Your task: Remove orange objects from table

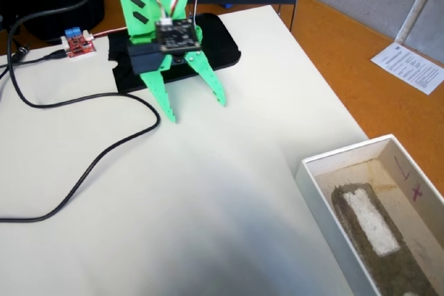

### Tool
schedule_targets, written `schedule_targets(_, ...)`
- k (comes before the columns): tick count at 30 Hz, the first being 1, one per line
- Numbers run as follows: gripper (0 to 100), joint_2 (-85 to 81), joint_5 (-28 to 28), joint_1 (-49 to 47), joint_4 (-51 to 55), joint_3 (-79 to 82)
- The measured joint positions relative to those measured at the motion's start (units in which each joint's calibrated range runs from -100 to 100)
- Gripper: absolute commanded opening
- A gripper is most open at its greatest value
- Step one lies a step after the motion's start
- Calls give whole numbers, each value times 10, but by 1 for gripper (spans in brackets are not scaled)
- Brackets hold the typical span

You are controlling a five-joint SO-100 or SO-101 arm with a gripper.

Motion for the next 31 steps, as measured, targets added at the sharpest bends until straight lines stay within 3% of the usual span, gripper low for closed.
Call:
schedule_targets(7,36,-97,-176,6,86,6)
schedule_targets(9,36,-106,-194,9,89,6)
schedule_targets(15,36,-109,-211,43,89,6)
schedule_targets(31,36,-109,-211,3,89,6)
